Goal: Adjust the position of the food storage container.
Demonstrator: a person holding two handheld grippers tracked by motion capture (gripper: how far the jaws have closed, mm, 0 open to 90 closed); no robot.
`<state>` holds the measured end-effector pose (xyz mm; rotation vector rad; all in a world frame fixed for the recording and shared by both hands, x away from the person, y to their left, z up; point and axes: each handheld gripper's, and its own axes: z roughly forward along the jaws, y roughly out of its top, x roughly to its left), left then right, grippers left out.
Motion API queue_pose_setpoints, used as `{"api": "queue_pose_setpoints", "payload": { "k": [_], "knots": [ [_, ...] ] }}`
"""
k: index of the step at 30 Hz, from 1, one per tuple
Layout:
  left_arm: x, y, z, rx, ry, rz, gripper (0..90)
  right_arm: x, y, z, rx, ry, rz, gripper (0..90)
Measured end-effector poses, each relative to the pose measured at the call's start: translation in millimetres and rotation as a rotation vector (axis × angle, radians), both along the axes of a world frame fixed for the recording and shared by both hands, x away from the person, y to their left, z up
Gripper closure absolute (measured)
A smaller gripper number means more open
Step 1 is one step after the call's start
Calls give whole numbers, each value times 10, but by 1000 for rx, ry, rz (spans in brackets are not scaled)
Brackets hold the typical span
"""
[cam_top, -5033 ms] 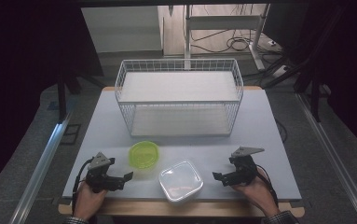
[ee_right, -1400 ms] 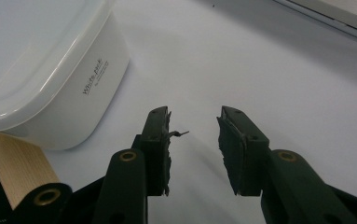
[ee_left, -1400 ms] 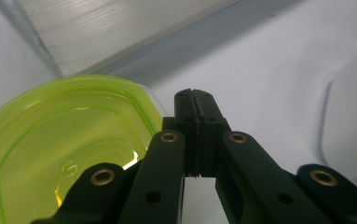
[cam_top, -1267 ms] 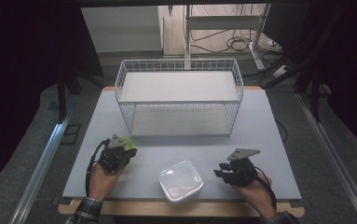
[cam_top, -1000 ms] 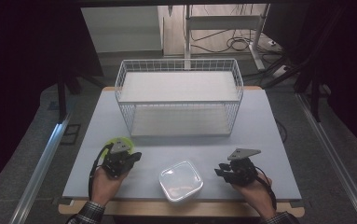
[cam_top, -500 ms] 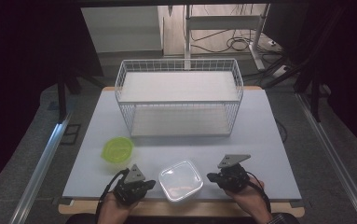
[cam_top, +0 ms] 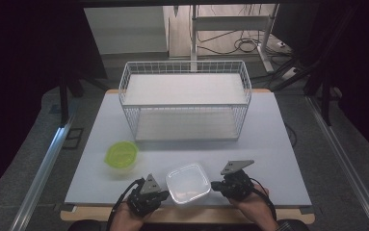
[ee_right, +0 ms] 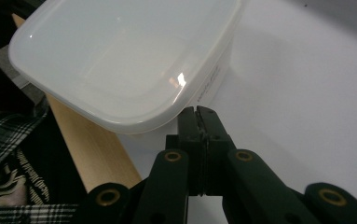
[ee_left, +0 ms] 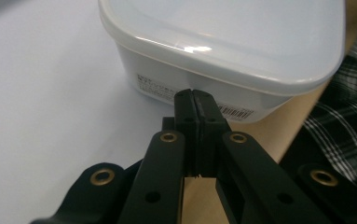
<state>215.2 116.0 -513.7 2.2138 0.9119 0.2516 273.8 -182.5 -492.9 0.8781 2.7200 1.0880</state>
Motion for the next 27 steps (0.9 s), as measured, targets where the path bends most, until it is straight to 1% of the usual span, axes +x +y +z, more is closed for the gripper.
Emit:
{"api": "queue_pose_setpoints", "payload": {
  "k": [3, 8, 11, 14, 15, 17, 19, 23, 24, 26, 27],
  "knots": [
    [90, -21, 12, 7, -7, 20, 898, 16, 0, -2, -1, -4, -15, 894],
    [257, -25, 15, -9, 1, 39, 898, 44, -9, -8, 4, -8, -31, 892],
    [322, -34, 13, -14, 1, 45, 898, 78, -8, -16, 0, -18, -47, 892],
    [414, -48, 16, -7, -5, 52, 898, 132, -11, -25, -1, -28, -67, 892],
    [442, -56, 15, -8, -6, 55, 898, 132, -11, -25, -1, -28, -67, 892],
    [493, -76, 10, -2, -7, 57, 898, 165, -21, -21, -2, -38, -88, 892],
    [538, -99, 2, 3, -8, 59, 898, 178, -26, -19, -1, -40, -96, 893],
    [600, -126, -7, -2, -9, 62, 898, 243, -40, -15, 0, -49, -122, 894],
    [606, -126, -9, -3, -7, 59, 898, 270, -46, -17, -1, -55, -124, 893],
    [614, -111, -13, -10, -6, 57, 896, 283, -52, -18, 4, -52, -123, 892],
    [612, -101, -12, -10, -10, 56, 873, 294, -60, -20, 13, -50, -122, 883]
  ]
}}
